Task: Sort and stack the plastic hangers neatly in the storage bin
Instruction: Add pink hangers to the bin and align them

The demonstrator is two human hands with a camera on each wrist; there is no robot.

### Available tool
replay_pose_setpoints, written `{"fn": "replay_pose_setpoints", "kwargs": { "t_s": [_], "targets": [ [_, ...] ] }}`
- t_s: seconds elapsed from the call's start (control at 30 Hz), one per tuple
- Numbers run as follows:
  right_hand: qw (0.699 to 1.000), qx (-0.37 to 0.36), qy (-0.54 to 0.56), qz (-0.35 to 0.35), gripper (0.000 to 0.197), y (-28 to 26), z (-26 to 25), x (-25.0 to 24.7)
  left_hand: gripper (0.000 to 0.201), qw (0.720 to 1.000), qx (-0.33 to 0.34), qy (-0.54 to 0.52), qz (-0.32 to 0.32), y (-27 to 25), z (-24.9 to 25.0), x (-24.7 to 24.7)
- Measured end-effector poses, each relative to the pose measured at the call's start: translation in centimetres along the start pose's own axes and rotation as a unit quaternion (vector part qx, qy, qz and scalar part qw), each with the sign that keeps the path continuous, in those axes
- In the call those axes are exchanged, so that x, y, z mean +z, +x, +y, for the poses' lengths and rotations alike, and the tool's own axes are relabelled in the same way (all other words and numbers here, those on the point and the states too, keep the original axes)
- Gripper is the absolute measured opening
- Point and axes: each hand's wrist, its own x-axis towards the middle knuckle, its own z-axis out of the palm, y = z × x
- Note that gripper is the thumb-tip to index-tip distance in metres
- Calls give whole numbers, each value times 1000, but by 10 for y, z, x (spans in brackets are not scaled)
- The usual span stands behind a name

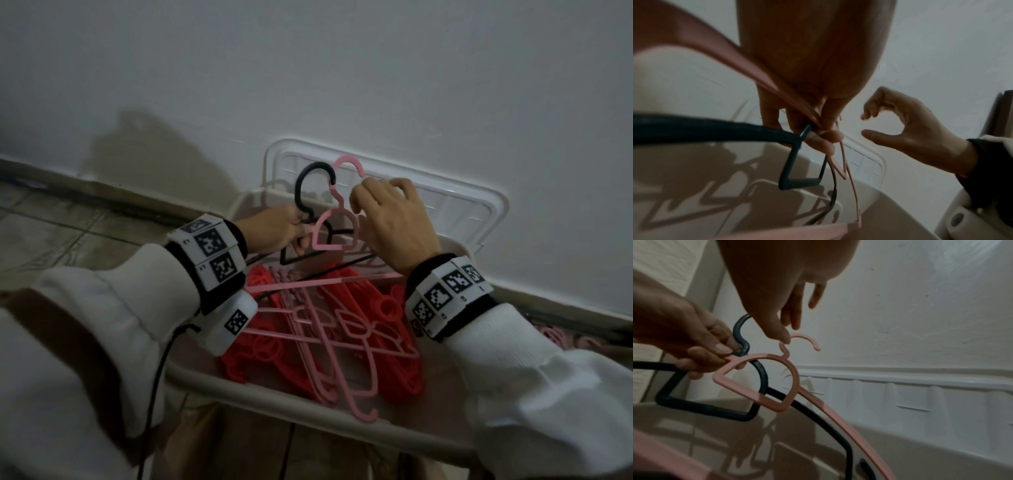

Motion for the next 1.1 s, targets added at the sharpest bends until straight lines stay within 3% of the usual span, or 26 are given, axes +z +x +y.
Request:
{"fn": "replay_pose_setpoints", "kwargs": {
  "t_s": [0.07,0.13,0.2,0.3,0.43,0.6,0.7,0.8,0.9,1.03,1.1],
  "targets": [
    [991,67,24,-111,22,-2,3,0,25,1000,-6,-4,-12,0,-1,0],
    [952,119,28,-280,43,-7,4,6,31,1000,-2,-14,-26,-2,3,2],
    [917,149,91,-359,50,-11,0,14,35,999,2,-24,-42,-5,8,4],
    [905,166,167,-355,35,-12,-8,24,32,998,0,-35,-59,-6,11,5],
    [910,182,247,-278,18,-6,-9,25,27,999,2,-25,-28,-9,12,6],
    [911,158,281,-256,18,-3,-2,22,33,1000,10,18,13,-11,14,6],
    [918,113,272,-267,25,-4,-2,23,35,999,20,-18,44,-8,20,11],
    [904,111,313,-271,32,-7,-10,21,31,995,26,-92,-3,-8,27,13],
    [879,135,373,-262,36,-8,-14,22,25,997,13,-78,-5,-6,24,19],
    [891,204,291,-283,44,-10,-9,24,13,997,-48,-43,35,6,9,21],
    [901,254,218,-277,35,-13,-4,26,17,997,-60,-24,50,7,4,17]
  ]
}}
